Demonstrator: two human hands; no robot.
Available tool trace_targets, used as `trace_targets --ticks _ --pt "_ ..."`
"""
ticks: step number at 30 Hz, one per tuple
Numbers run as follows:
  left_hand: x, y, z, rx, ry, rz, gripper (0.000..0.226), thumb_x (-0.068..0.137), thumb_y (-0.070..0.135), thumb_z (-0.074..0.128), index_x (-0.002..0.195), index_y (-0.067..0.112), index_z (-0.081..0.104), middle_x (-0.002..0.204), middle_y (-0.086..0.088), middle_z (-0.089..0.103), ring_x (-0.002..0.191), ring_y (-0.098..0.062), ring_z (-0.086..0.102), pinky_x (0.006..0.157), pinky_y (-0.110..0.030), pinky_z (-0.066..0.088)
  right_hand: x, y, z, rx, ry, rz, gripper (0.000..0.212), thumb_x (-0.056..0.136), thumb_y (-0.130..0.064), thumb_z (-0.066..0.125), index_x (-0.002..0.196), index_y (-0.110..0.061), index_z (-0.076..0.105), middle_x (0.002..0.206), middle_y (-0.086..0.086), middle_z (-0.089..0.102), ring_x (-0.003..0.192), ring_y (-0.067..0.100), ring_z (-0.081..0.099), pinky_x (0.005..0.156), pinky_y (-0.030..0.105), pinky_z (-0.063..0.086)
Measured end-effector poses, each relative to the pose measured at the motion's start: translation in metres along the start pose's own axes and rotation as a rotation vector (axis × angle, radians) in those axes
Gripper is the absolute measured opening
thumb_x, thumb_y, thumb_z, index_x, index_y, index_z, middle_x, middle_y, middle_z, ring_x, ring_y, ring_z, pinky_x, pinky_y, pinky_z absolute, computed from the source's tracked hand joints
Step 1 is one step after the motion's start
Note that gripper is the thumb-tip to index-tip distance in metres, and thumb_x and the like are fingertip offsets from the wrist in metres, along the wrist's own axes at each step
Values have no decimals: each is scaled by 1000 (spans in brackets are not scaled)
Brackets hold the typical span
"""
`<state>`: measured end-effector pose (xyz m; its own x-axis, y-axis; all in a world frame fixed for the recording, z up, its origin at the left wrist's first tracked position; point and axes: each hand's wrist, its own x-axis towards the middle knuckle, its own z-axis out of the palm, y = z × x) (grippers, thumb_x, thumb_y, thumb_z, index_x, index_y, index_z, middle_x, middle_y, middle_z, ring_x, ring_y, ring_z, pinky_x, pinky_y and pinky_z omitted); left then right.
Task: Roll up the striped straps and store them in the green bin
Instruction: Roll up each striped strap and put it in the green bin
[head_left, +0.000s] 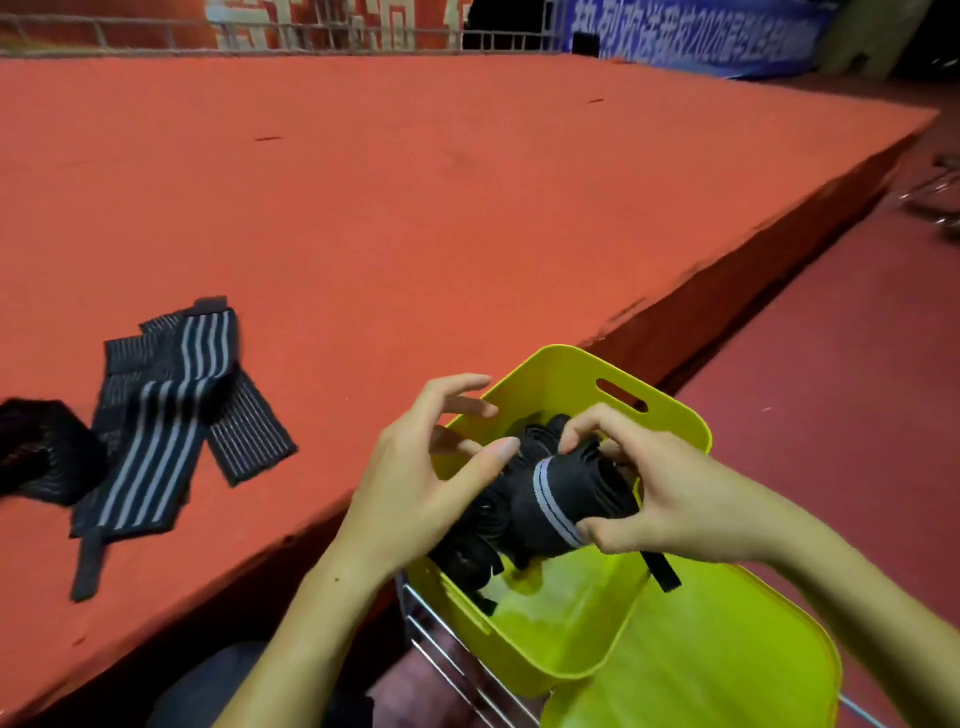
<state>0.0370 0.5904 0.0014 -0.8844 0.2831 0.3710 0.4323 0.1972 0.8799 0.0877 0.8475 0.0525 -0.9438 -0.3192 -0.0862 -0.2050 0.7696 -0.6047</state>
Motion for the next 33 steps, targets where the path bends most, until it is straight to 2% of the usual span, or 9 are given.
trace_targets --ticks 4,7,11,15,19,22,26,30,33 --pt "-4 -12 2 -15 44 -16 44 97 28 78 138 31 60 118 8 74 93 -25 76 88 -35 61 20 0 19 -366 -224 29 60 77 -51 79 121 -46 37 82 -4 66 74 11 58 67 41 43" --pt "-6 -14 4 24 46 -10 45 97 30 79 137 33 60 118 10 74 90 -23 75 86 -39 61 34 3 33 -451 -293 23 62 76 -53 80 119 -44 37 75 -5 62 70 10 54 66 42 42" --pt "-8 -15 6 99 19 42 44 98 32 78 138 36 60 120 11 72 96 -19 76 87 -44 61 43 13 42 -505 -354 52 64 75 -54 80 118 -41 35 74 -2 62 73 18 57 70 47 46" --pt "-10 -19 4 147 49 99 39 100 29 75 137 34 62 120 11 72 100 -15 74 87 -45 60 48 16 55 -541 -432 80 66 74 -54 83 118 -37 36 80 -3 62 81 22 58 67 44 42" --pt "-11 -22 5 107 102 115 35 100 22 71 134 29 65 116 10 74 95 -20 75 84 -46 59 60 17 71 -555 -478 116 71 72 -54 87 116 -32 37 87 -3 57 87 26 58 63 40 36" --pt "-14 -25 4 69 137 112 33 101 18 70 133 26 66 114 8 74 92 -21 76 84 -48 60 69 10 81 -565 -489 143 73 71 -52 91 116 -28 39 90 -4 50 88 29 55 67 38 40" --pt "-17 -27 5 43 143 111 33 102 12 69 132 25 67 113 8 74 94 -21 75 85 -48 60 75 3 98 -608 -487 158 81 72 -45 95 125 -17 41 107 10 57 99 39 65 70 41 47" --pt "-19 -30 4 32 144 99 37 102 4 70 133 23 67 114 9 74 96 -19 75 87 -47 60 82 0 109 -581 -486 204 85 71 -37 100 124 -13 38 117 16 61 105 43 67 73 46 53" --pt "-21 -32 6 46 140 98 36 103 2 66 133 23 66 115 10 74 98 -19 75 87 -47 59 85 1 113 -559 -493 231 91 71 -32 101 132 -11 37 124 19 63 111 45 67 84 50 58"
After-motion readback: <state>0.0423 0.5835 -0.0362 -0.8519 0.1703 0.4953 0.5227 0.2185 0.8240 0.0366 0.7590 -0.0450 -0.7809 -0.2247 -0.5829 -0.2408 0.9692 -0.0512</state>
